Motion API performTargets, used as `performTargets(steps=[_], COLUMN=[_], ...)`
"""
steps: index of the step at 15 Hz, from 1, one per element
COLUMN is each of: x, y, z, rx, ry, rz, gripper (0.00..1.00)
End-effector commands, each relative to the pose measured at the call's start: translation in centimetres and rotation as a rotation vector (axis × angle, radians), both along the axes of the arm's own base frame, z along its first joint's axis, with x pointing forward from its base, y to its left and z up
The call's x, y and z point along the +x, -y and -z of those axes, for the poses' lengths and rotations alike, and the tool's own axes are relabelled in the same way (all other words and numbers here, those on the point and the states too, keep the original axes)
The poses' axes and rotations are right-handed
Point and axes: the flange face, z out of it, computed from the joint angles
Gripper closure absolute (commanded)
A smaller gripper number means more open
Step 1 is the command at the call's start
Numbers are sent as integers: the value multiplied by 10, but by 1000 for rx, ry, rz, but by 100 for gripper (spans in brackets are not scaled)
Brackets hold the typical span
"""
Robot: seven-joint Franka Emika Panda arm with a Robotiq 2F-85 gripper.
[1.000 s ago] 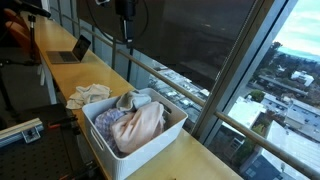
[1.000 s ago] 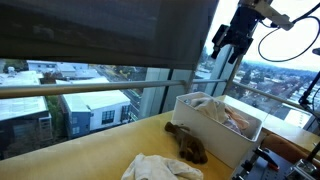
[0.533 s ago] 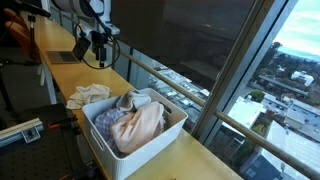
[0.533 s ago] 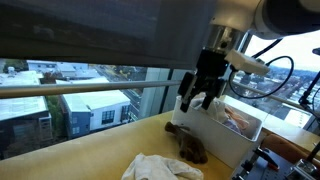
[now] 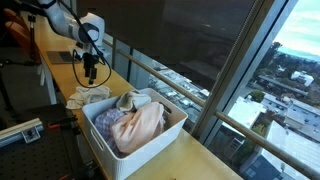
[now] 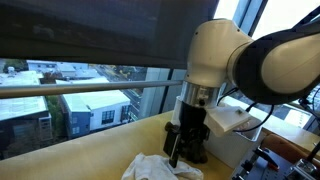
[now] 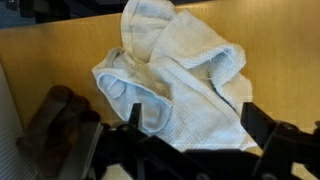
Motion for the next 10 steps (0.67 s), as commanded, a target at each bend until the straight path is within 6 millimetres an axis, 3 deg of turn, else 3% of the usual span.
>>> performTargets(steps=[1, 4, 10], x=[7, 6, 1], y=[2, 8, 1], z=[20, 38, 71], rx=[0, -12, 2], ry=[-17, -42, -88], rz=[-1, 1, -11], gripper=[0, 0, 0])
